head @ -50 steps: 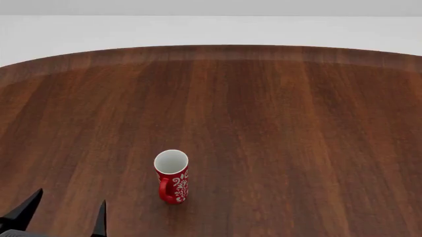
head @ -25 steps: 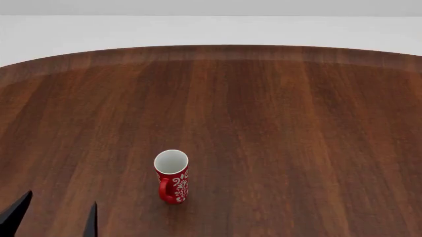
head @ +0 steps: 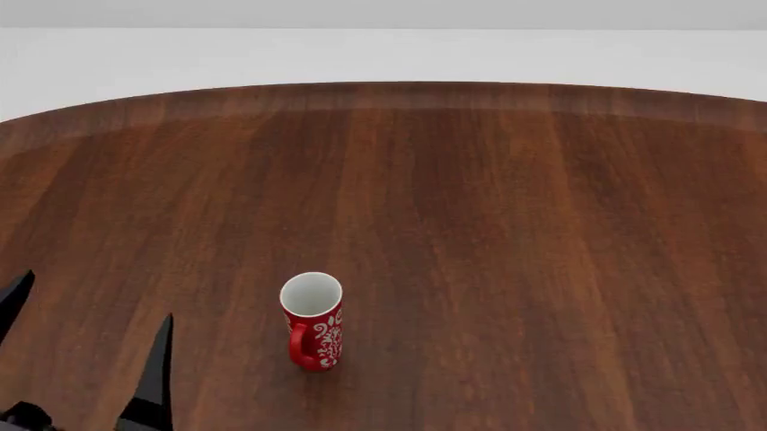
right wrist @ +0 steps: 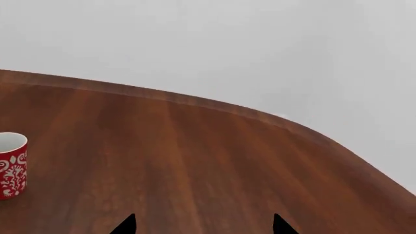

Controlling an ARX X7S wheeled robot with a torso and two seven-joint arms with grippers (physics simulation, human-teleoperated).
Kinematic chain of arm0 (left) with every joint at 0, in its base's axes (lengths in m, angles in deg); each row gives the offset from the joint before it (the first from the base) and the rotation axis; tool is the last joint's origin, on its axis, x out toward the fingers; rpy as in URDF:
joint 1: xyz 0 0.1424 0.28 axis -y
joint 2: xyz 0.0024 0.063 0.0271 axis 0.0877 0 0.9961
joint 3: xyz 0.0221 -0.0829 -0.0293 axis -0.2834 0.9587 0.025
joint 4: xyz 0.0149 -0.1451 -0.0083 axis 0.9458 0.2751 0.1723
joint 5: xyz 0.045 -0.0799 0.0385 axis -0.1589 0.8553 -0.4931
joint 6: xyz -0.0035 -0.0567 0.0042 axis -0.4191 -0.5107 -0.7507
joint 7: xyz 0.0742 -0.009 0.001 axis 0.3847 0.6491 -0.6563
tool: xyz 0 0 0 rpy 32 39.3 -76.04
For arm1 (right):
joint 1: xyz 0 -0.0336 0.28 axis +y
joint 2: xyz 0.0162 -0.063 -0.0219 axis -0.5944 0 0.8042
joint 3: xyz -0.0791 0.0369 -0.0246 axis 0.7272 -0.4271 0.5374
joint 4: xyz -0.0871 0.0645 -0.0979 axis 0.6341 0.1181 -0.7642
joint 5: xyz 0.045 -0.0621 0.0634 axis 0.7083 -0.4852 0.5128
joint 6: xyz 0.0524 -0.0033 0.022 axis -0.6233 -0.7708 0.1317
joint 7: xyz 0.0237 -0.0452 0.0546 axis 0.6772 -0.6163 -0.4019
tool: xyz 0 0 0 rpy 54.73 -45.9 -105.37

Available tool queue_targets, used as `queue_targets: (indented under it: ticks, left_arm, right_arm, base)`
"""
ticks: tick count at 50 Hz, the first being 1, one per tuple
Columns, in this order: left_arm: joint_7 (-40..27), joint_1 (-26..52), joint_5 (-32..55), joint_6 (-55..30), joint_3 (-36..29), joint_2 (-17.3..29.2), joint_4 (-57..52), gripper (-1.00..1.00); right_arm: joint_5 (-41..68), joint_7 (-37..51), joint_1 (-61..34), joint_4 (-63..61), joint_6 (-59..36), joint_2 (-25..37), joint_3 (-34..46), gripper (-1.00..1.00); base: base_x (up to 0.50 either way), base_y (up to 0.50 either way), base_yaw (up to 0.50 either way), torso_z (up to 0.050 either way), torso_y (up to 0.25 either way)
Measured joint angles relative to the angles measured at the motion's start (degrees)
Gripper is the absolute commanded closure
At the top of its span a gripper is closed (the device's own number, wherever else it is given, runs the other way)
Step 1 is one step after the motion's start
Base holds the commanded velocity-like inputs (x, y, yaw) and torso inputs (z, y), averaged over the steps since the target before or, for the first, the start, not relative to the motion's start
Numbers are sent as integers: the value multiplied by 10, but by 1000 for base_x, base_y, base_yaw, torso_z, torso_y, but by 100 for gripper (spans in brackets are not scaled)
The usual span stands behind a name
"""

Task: Put the white mug on the plate.

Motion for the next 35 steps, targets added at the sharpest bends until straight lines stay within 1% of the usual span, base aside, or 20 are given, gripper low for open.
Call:
queue_targets:
  ticks: [8,18,27,35]
  left_arm:
    - [2,40,11,-59,-7,11,-56,-100]
    - [7,80,26,-108,-12,16,-91,-100]
    - [13,105,41,-137,-17,16,-105,-100]
    - [16,114,45,-147,-24,17,-111,-100]
  right_arm:
    - [43,39,-43,-17,-29,37,8,-100]
    - [115,106,-100,-25,-43,97,33,-100]
    - [191,174,-160,-27,-35,164,59,-100]
    - [227,204,-189,-19,-18,206,68,-100]
  base:
    - [0,0,0,0,0]
    - [0,0,0,0,0]
    - [0,0,0,0,0]
    - [0,0,0,0,0]
